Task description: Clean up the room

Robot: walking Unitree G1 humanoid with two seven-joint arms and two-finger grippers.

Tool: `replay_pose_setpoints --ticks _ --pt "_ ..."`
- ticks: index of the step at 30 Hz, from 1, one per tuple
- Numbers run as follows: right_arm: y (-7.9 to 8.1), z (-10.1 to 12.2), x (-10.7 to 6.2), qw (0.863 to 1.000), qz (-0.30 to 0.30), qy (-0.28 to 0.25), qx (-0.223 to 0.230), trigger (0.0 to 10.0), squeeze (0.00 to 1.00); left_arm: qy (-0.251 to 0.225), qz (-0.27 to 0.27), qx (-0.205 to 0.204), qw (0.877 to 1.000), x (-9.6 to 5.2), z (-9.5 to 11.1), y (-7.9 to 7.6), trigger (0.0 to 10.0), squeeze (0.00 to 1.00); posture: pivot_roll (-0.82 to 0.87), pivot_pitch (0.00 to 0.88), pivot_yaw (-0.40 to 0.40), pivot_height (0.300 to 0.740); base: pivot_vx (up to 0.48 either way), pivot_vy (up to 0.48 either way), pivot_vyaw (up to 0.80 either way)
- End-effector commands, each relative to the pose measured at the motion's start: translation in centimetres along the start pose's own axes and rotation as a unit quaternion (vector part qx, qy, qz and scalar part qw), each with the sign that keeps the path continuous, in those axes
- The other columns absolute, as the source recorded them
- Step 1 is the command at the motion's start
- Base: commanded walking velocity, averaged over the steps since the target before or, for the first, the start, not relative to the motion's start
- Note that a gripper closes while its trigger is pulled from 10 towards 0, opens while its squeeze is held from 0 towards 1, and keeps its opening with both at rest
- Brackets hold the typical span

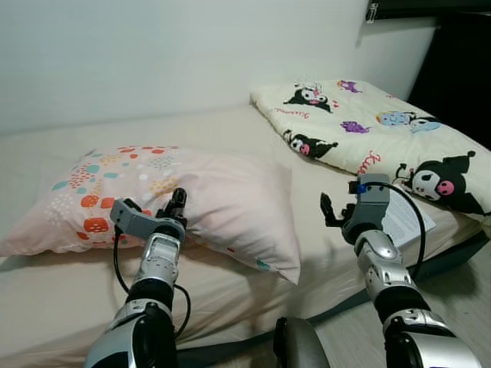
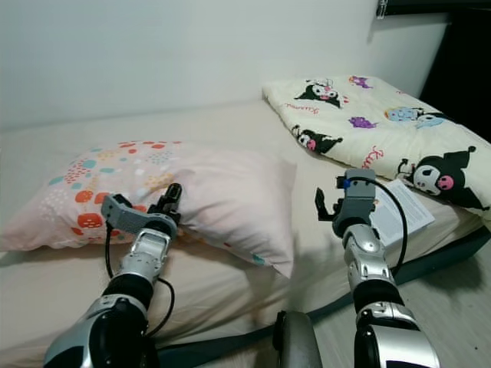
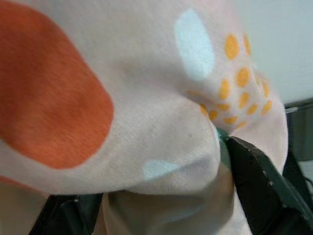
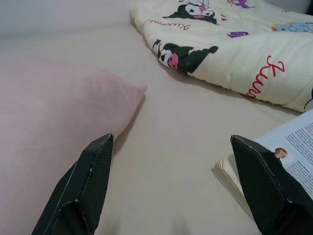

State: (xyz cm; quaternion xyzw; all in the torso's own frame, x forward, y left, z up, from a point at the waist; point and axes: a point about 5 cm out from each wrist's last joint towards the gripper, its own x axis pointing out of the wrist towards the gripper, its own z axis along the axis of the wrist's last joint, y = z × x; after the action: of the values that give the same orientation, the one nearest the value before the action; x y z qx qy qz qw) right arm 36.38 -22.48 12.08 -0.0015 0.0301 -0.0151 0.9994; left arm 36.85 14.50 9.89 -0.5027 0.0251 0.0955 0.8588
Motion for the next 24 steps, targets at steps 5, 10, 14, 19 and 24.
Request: replay_pose_setpoints --ticks 5,10,14,19,24 --pt "0.3 -0.1 -0.2 1.0 0.001 -0.007 0.008 10.0 0.0 0.029 -0.025 -0.008 0.999 0.0 -1.6 -1.5 0.0 0.0 -0.13 0.0 -0.025 0.425 0.0 0.0 0.0" --pt "0.1 -0.2 -0.2 1.0 -0.005 -0.006 0.006 10.0 0.0 0.047 -0.041 -0.011 0.998 -0.4 -2.7 -2.0 0.0 0.0 -0.13 0.0 -0.017 0.425 0.0 0.0 0.0" --pt "0.4 -0.5 -0.4 1.0 0.0 -0.003 0.001 10.0 0.0 0.055 -0.047 -0.012 0.997 -0.7 -3.3 -2.2 0.0 0.0 -0.13 0.0 -0.016 0.425 0.0 0.0 0.0" --pt "0.9 -0.9 -0.5 1.0 0.01 0.004 0.003 10.0 0.0 0.053 -0.053 -0.015 0.997 -0.7 -3.2 -2.4 0.0 0.0 -0.12 0.0 -0.023 0.425 0.0 0.0 0.0" --pt "1.4 -1.0 -0.4 1.0 0.02 0.006 0.004 10.0 0.0 0.052 -0.066 -0.019 0.996 -0.7 -2.9 -2.7 0.0 0.0 -0.11 0.0 -0.03 0.425 0.0 0.0 0.0"
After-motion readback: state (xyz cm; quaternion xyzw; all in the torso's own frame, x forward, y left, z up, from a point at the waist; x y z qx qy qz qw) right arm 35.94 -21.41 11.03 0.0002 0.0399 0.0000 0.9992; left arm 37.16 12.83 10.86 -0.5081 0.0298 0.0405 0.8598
